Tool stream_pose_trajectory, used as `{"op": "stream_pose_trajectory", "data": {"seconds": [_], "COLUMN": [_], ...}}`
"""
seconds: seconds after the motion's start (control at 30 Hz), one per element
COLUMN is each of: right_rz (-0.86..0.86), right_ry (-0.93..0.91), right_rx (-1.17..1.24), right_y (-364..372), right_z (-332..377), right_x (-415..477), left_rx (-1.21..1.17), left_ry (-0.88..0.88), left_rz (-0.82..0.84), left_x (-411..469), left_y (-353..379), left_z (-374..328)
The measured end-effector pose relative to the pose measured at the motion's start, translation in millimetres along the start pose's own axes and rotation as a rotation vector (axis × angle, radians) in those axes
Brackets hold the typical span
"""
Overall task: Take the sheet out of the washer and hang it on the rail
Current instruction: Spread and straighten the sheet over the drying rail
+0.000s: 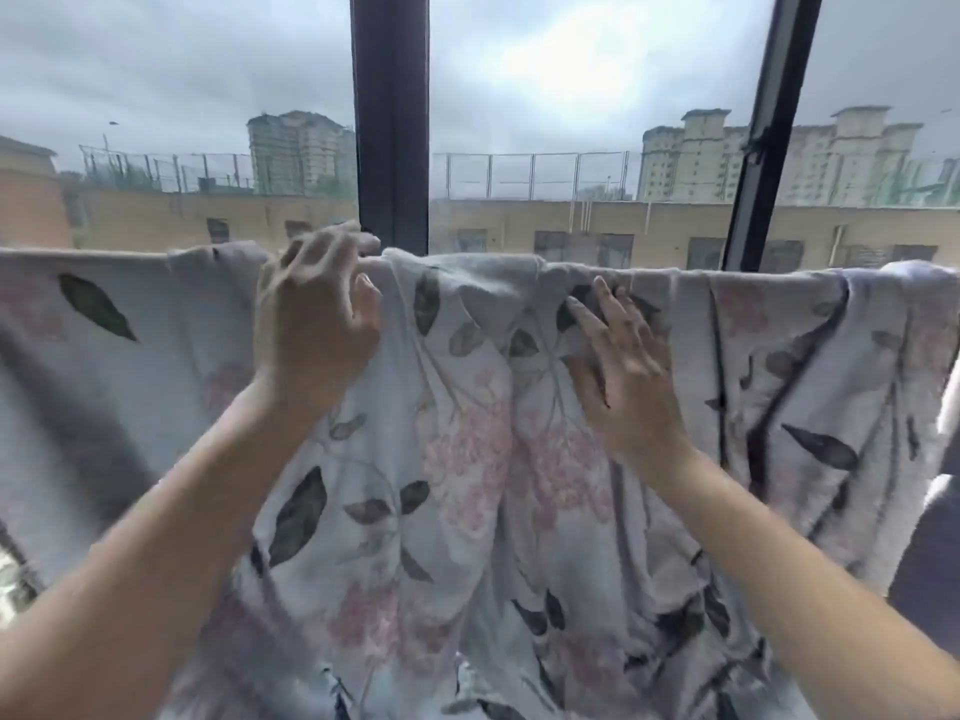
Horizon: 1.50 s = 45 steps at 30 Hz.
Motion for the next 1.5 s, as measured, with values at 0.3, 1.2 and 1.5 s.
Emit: {"op": "stream_pose_trajectory", "data": {"seconds": [0.3, 1.2, 1.5], "right_rz": [0.217, -0.154, 0.057], "right_ry": [0.451, 1.245, 1.009], "right_rx": [0.402, 0.674, 0.921], "right_y": [44, -78, -96], "right_z": [20, -174, -273], "right_x": [-224, -320, -278], "left_rx": [-0.061, -0.519, -0.468], "left_ry": [-0.421, -0.625, -0.654], "left_rz": [0.432, 0.635, 0.420], "left_x": [-288, -358, -308], "left_y": [41, 196, 253], "left_z": [-1, -237, -352]}}
Point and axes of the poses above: each hand's wrist, its own x-axis towards the middle knuckle, its own y-axis out of the palm, z = x × y, the point moved 2 cm from there along x, towards the middle knuckle, and after that the axes turned 5 degrees about -y, right-handed, at the moved point
